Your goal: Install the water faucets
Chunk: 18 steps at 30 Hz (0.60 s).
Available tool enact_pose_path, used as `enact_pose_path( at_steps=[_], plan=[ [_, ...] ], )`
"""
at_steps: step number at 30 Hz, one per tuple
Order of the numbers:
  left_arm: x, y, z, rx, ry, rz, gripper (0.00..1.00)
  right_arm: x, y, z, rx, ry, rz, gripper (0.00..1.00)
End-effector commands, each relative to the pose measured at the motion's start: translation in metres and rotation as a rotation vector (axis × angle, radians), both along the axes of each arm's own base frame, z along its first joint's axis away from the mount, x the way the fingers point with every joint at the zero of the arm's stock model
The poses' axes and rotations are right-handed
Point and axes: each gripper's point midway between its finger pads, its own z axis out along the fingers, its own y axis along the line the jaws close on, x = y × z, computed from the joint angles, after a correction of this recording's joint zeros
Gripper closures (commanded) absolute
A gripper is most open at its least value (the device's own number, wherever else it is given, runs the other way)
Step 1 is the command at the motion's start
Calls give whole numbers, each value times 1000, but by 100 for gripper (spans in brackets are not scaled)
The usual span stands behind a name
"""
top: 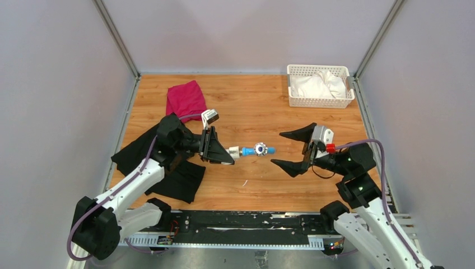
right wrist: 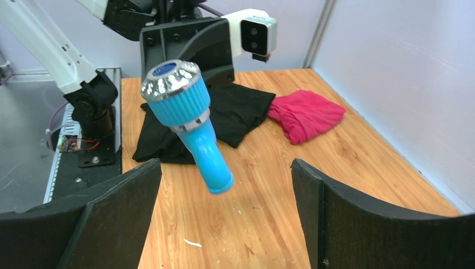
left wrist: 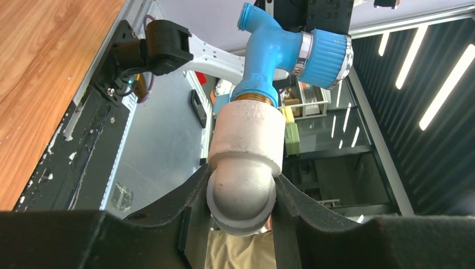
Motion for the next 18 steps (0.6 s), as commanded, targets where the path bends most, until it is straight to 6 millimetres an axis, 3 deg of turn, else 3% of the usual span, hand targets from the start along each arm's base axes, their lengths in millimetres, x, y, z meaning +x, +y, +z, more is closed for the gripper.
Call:
enact_pose_path(
  at_steps=[1, 8, 14, 18],
  plan=[
    [-8, 4, 8, -18, -30, -32, 100, -12, 20, 26, 10, -105, 107, 9],
    [-10, 5, 9, -20, -32, -43, 100, -15, 58, 15, -75, -161, 188, 13],
    [-12, 6, 10, -21, -35, -54, 100, -9, 69, 11, -81, -159, 209, 20],
    [-14, 7, 11, -22, -39, -61, 100, -6, 71, 8, -88, -156, 211, 34]
  ],
)
